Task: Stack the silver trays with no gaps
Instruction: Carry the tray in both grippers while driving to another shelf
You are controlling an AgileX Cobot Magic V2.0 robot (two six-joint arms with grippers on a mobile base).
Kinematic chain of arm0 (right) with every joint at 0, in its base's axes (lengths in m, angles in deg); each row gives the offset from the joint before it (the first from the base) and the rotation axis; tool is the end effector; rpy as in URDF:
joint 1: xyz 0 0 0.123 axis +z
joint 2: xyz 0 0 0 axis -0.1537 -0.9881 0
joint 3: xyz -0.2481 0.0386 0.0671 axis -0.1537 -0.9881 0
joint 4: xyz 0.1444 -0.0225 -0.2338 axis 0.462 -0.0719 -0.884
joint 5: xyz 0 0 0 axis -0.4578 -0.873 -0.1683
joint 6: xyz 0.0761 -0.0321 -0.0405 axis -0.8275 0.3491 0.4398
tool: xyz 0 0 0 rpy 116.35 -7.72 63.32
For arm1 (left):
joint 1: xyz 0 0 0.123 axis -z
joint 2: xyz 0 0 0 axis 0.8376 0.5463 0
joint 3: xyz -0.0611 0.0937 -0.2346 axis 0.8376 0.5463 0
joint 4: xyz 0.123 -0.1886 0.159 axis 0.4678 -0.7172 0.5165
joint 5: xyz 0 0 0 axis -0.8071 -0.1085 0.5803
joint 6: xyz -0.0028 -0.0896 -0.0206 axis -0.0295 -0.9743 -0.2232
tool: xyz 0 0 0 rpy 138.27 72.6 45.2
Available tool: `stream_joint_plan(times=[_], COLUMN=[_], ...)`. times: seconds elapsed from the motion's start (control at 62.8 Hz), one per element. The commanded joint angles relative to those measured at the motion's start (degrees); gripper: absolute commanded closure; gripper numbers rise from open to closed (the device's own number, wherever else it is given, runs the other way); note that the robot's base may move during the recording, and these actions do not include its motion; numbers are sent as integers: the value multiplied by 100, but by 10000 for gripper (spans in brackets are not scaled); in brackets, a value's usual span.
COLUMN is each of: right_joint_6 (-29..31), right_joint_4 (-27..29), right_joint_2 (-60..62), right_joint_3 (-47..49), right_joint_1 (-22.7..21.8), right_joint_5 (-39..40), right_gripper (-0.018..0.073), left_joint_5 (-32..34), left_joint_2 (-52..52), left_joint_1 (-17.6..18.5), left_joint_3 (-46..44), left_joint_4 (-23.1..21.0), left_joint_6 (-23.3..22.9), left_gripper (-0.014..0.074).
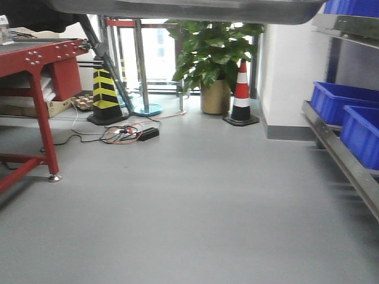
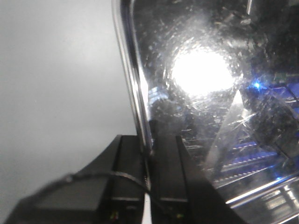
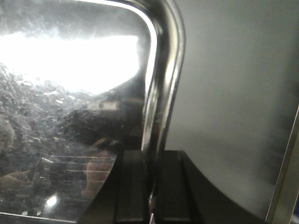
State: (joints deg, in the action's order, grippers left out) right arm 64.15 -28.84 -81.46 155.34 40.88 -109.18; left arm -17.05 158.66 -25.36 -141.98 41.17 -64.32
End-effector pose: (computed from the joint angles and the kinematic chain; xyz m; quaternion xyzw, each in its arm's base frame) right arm 0.2943 0.1702 0.3777 -0.0742 0.9613 0.0603 0.2584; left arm 0.2792 -0.1740 0.3920 0.1294 0.9522 -0.1233 0.2478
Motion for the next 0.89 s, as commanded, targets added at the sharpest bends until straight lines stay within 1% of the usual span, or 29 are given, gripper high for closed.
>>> stream_joint_plan(times=[0.0, 0.876], right_joint_6=[152, 152], right_joint_4=[-121, -121], right_joint_2=[237, 237], right_joint_3=[133, 133], right_joint_1=[-2, -2], right_joint_5=[258, 258], right_gripper=[498, 498], left_joint_5=[-224, -224], left_joint_2=[-232, -232], left_joint_1=[27, 27], left_joint_3=[-189, -189], left_joint_4=[-218, -277], left_joint_6=[132, 132], left_gripper=[639, 643])
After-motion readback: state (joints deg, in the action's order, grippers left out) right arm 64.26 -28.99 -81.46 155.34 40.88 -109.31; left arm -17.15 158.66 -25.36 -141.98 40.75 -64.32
